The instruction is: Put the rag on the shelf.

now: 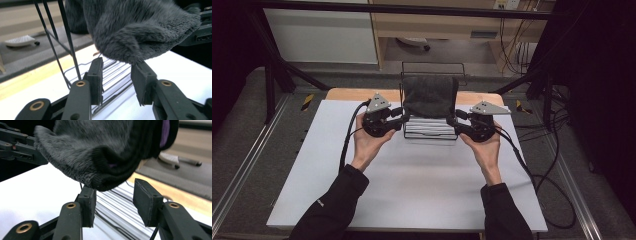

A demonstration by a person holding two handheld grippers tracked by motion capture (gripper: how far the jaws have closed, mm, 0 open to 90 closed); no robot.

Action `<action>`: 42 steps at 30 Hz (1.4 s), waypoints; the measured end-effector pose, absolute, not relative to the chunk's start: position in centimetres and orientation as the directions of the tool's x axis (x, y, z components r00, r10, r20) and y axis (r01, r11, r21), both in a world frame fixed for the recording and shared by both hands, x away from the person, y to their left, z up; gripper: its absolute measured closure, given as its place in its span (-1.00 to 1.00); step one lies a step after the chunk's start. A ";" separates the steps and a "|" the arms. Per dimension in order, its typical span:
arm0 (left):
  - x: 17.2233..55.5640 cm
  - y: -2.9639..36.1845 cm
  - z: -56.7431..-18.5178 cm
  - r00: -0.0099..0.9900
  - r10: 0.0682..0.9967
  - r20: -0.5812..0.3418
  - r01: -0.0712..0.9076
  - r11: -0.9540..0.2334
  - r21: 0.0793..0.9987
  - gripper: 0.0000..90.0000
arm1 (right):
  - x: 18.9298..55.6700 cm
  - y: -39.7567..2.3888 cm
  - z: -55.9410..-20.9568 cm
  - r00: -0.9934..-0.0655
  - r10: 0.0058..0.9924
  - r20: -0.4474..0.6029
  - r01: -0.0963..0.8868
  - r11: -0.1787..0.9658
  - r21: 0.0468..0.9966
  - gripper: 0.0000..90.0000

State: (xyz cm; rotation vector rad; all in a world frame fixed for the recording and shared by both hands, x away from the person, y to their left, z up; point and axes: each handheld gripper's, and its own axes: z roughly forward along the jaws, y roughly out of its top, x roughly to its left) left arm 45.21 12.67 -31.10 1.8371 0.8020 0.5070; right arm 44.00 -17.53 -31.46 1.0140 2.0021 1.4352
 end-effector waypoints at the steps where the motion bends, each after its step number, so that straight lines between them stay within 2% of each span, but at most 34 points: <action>1: 45.4 12.6 -31.4 0.687 0.727 -0.019 0.298 -0.258 0.919 0.36 | 44.2 -17.6 -31.7 -0.612 0.789 0.054 0.305 0.172 0.937 0.19; 8: 46.6 12.3 -33.1 0.664 0.747 -0.039 0.343 -0.258 0.903 0.32 | 45.7 -17.8 -33.6 -0.571 0.816 0.087 0.360 0.153 0.920 0.11; 16: 46.5 13.3 -33.6 0.649 0.760 -0.042 0.348 -0.247 0.904 0.20 | 45.4 -18.2 -34.4 -0.586 0.808 0.070 0.317 0.149 0.937 -0.09; 21: 45.8 14.0 -33.8 0.654 0.755 -0.048 0.361 -0.256 0.897 0.04 | 44.7 -18.3 -34.2 -0.605 0.795 0.057 0.303 0.164 0.939 -0.31; 30: 44.2 16.1 -35.2 0.671 0.740 -0.049 0.415 -0.320 0.852 -0.35 | 43.2 -18.4 -34.2 -0.653 0.753 0.081 0.341 0.197 0.919 -0.74; 36: 43.0 18.3 -36.7 0.664 0.746 -0.048 0.441 -0.339 0.831 -0.50 | 42.2 -18.5 -34.6 -0.675 0.733 0.081 0.368 0.239 0.899 -0.88; 42: 41.4 20.5 -38.7 0.654 0.754 -0.061 0.467 -0.339 0.816 -0.59 | 41.0 -19.4 -36.0 -0.661 0.740 0.124 0.406 0.214 0.889 -0.96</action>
